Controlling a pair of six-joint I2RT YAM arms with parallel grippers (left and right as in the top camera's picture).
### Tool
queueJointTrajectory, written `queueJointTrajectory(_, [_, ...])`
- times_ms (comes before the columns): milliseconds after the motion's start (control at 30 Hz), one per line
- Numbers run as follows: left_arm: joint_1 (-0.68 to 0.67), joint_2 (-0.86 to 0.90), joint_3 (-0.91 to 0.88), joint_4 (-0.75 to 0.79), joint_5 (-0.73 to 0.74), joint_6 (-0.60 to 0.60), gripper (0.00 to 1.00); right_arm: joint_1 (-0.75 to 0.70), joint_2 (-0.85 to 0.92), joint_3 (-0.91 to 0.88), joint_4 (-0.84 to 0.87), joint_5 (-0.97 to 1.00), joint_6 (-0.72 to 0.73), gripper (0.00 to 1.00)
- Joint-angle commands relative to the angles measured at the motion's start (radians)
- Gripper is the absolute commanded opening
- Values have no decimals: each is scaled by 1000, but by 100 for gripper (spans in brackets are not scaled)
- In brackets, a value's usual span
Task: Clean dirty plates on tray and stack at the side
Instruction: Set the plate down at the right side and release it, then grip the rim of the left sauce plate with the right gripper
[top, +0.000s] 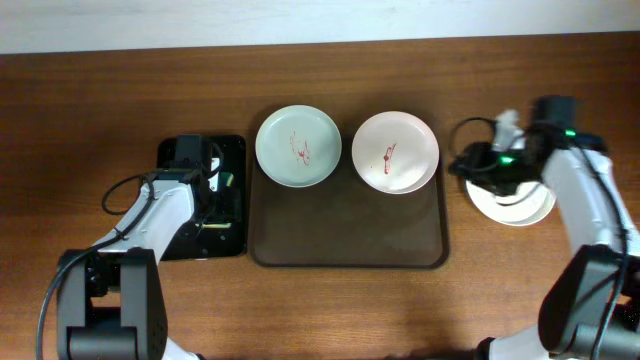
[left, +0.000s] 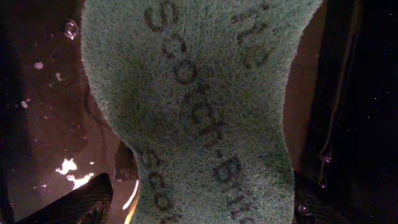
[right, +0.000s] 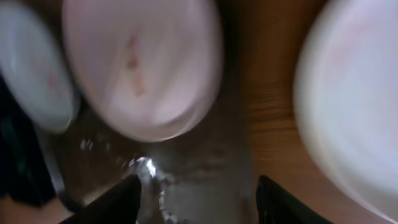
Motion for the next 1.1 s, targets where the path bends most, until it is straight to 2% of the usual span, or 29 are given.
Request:
queueJointTrajectory(0, [3,-22,17,2,11,5,87,134,3,90,-9,2,-44,61])
queueJointTrajectory(167, [3,-22,17,6,11,5,87,303,3,296,-88,237,-44,65])
queueJointTrajectory(333, [3,-22,17,12,11,5,83,414,4,363,39,285,-48,65])
queueJointTrajectory(367, [3,-22,17,14,11,5,63,429,12,363,66,285,-48,65])
queueJointTrajectory(400, [3,-22,17,18,11,5,26,445,20,363,93,285,-47,65])
queueJointTrajectory(433, [3,-22,17,21,11,5,0,462,36,363,122,285,-48,65])
queueJointTrajectory(567, [3,-22,17,23,11,4,0,510,136,363,239,285,-47,65])
queueJointTrajectory(600, [3,-22,17,21,11,5,21,519,169,363,266,285,-47,65])
queueJointTrajectory(633, [3,-22,17,21,11,5,55,524,190,363,281,284,-47,65])
queueJointTrajectory(700, [3,-22,17,21,11,5,58,538,238,363,320,285,-47,64])
queueJointTrajectory(767, [3,-22,17,21,11,5,70,547,284,363,359,285,-47,65])
queueJointTrajectory(1067, [3,-22,17,20,11,4,72,574,442,363,499,304,-47,63])
